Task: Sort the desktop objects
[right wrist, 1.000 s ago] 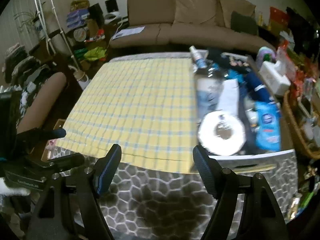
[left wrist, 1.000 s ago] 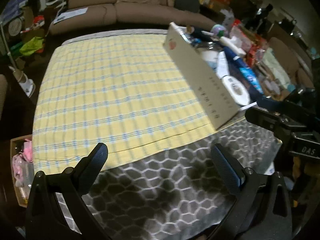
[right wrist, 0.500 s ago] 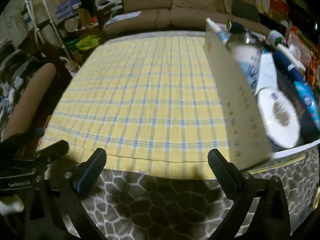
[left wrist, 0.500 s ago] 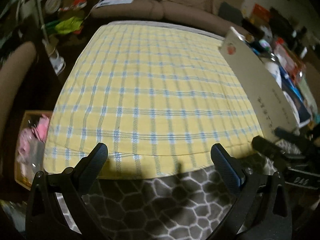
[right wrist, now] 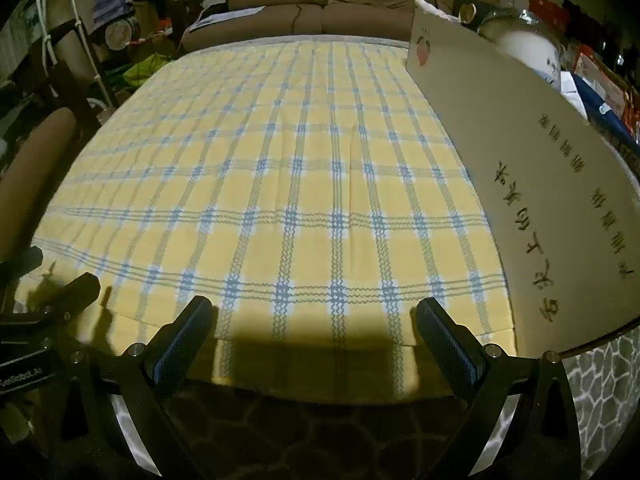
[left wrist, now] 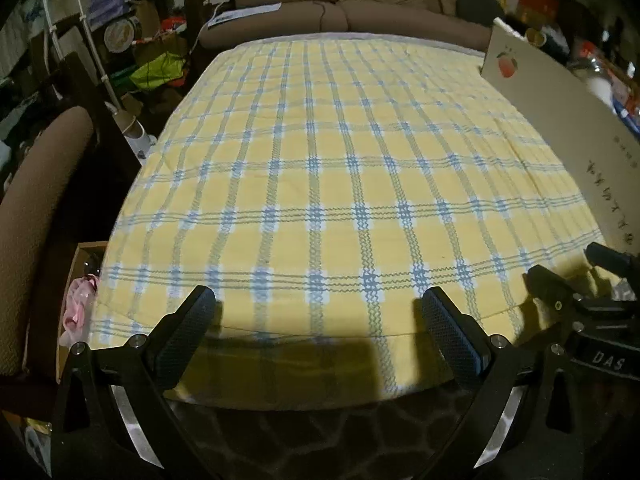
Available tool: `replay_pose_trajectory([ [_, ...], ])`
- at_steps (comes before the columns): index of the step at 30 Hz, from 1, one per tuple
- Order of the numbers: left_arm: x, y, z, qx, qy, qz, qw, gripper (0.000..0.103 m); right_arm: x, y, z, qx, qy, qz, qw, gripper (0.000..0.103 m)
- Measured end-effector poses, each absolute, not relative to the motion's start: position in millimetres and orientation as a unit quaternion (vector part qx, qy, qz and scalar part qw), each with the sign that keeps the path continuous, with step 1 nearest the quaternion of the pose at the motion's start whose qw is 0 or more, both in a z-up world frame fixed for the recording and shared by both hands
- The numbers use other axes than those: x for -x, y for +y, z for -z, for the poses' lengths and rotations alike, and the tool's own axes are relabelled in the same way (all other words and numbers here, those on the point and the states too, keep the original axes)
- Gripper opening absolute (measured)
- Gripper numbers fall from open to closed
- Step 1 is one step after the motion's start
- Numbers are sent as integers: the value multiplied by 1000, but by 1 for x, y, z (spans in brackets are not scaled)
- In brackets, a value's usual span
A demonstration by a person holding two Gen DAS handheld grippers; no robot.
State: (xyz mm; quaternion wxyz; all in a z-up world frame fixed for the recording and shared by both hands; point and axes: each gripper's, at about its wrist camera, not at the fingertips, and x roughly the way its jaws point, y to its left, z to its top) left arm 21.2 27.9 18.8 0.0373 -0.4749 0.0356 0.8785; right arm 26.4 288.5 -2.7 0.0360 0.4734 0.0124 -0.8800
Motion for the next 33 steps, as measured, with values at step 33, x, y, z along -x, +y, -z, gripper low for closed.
replay_pose_trajectory([
  [33,-20,27,-5,463,1,-886,23,103,-31,285,9,-446,4,895,14,103],
])
